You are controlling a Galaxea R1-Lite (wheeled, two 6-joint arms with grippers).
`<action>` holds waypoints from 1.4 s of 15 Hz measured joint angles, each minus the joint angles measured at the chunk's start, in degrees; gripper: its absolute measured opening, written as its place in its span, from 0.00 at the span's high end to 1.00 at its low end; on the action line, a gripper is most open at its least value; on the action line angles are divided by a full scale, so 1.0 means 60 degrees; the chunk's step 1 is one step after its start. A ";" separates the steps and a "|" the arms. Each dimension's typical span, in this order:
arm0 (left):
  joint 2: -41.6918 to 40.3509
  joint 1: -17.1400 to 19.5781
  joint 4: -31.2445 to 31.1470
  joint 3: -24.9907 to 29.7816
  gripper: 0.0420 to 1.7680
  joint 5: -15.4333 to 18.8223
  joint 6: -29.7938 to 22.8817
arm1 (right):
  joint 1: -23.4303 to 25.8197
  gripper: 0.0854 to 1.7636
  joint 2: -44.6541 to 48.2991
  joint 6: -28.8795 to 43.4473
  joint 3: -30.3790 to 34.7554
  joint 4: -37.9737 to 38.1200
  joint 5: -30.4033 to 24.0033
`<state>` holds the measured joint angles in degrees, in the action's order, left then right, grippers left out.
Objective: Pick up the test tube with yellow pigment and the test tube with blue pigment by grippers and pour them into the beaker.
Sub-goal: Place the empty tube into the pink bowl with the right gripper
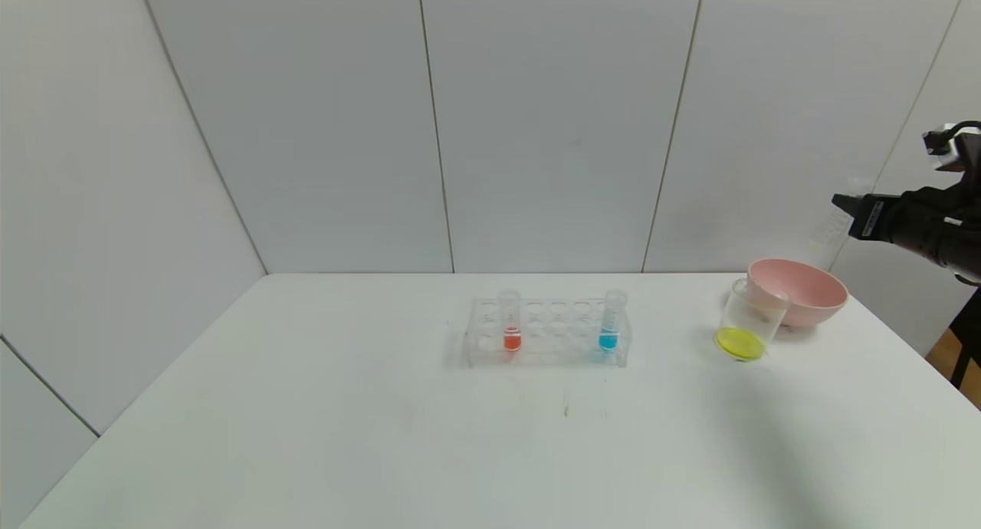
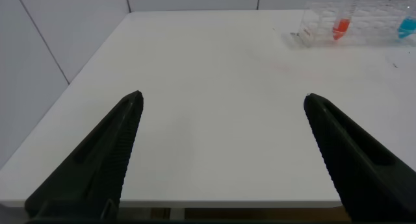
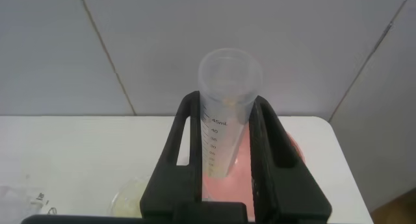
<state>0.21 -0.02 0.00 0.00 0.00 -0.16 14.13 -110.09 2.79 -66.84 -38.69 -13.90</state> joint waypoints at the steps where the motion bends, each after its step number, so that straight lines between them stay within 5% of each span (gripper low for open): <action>1: 0.0000 0.0000 0.0000 0.0000 0.00 0.0000 0.0000 | 0.0124 0.76 -0.0362 0.0004 -0.0189 -0.0006 0.0030; 11: 0.0000 0.0004 0.0000 0.0000 0.00 0.0004 0.0000 | 0.0047 0.76 -0.3822 0.0177 -0.2958 -0.0571 0.0140; 18: 0.0000 0.0004 0.0000 0.0000 0.00 0.0000 0.0000 | -0.0073 0.76 -0.4685 0.0146 -0.4041 -0.0134 0.0140; 21: 0.0000 0.0000 0.0000 0.0000 0.00 0.0000 0.0000 | -0.0128 0.54 -0.4708 0.0136 -0.4061 -0.0150 0.0136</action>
<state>0.21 -0.02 0.00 0.00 0.00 -0.16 13.36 -138.34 3.61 -91.21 -39.60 -13.08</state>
